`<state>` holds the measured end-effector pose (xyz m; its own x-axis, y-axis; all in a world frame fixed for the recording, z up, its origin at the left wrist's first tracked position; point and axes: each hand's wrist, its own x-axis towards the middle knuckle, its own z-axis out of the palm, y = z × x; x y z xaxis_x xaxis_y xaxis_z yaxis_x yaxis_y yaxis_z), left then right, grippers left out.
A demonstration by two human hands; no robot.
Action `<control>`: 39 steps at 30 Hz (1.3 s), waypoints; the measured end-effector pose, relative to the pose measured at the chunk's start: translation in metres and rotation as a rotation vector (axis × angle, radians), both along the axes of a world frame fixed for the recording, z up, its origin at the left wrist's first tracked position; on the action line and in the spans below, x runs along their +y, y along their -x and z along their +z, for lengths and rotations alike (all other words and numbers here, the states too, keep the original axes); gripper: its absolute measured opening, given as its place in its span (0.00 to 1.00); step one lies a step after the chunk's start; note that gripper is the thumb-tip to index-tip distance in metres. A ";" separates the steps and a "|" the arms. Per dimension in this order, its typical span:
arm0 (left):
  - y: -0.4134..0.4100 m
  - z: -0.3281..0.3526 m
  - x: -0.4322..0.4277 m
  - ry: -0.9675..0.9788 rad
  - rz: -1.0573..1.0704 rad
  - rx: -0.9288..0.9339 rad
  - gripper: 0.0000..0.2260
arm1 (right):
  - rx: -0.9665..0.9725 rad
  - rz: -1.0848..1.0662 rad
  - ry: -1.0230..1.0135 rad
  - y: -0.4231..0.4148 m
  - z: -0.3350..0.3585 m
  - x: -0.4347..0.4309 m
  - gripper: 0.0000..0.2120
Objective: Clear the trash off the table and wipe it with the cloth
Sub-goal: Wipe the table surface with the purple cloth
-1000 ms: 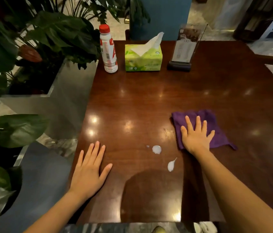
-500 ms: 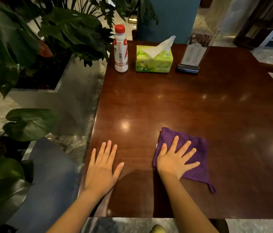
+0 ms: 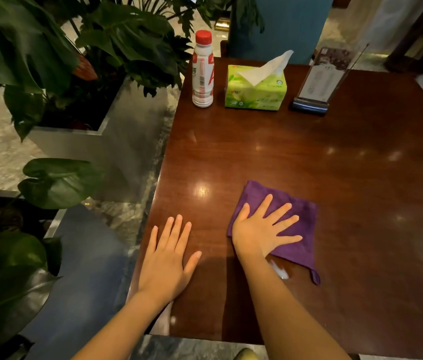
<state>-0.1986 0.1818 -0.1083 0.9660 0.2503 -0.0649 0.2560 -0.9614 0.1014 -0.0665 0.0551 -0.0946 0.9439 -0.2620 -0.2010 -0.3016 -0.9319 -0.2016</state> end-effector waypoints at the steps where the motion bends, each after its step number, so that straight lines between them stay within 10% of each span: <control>1: 0.000 0.000 0.000 0.000 -0.002 0.000 0.32 | -0.006 -0.003 -0.005 -0.003 0.000 0.004 0.32; 27: 0.034 -0.001 -0.016 0.020 0.184 -0.025 0.33 | -0.052 1.125 0.028 -0.051 0.004 0.081 0.28; 39: 0.051 0.003 -0.032 0.041 0.225 -0.002 0.34 | -0.088 1.558 0.108 -0.057 0.009 -0.035 0.32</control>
